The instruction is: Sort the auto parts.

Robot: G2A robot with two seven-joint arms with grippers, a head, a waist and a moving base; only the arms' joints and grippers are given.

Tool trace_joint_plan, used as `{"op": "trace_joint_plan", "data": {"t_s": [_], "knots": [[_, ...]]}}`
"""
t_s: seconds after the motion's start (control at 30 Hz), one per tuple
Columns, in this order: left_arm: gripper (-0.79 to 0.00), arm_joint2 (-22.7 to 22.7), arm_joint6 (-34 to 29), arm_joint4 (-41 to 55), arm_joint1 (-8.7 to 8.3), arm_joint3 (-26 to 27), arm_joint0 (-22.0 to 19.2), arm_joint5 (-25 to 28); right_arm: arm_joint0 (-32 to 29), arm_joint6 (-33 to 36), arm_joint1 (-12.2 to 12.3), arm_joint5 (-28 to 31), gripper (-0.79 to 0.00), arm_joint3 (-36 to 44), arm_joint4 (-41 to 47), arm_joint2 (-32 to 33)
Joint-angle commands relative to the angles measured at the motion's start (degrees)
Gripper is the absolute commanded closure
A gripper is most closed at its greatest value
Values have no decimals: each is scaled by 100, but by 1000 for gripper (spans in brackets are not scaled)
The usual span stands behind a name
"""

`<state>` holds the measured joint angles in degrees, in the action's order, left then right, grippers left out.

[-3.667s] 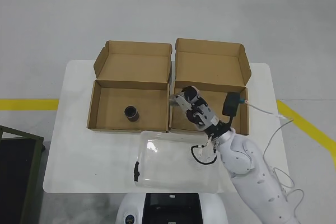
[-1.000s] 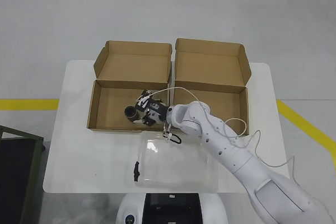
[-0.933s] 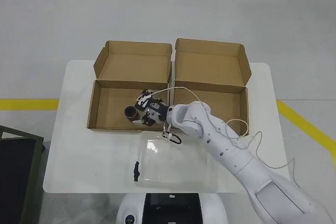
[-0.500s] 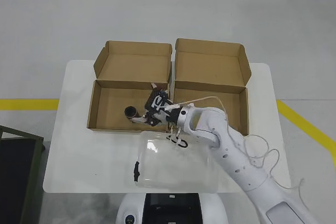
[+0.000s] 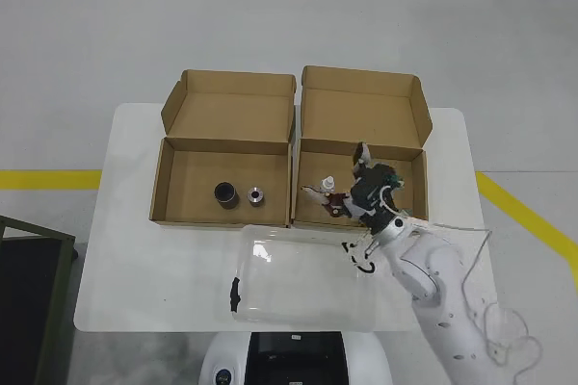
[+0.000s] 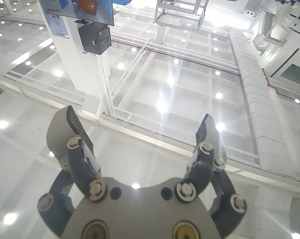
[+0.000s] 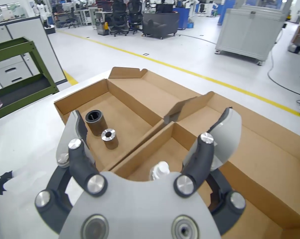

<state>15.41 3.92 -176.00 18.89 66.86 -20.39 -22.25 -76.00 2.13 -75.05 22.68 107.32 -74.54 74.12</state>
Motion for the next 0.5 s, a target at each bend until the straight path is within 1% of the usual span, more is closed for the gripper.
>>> {"op": "trace_joint_plan", "data": {"t_s": [0.0, 0.2, 0.3, 0.47], "knots": [[-785, 0, 0, 0, 0, 0, 0, 0, -335, -229, 34, -112, -785, 177, -97, 244], [-785, 0, 0, 0, 0, 0, 0, 0, -1193, -1093, 105, -521, -785, 553, -470, 807], [-785, 0, 0, 0, 0, 0, 0, 0, -1510, -1305, 120, -742, -785, 587, -502, 1008], [-785, 0, 0, 0, 0, 0, 0, 0, -1927, -1620, 144, -940, -785, 755, -534, 1307]]}}
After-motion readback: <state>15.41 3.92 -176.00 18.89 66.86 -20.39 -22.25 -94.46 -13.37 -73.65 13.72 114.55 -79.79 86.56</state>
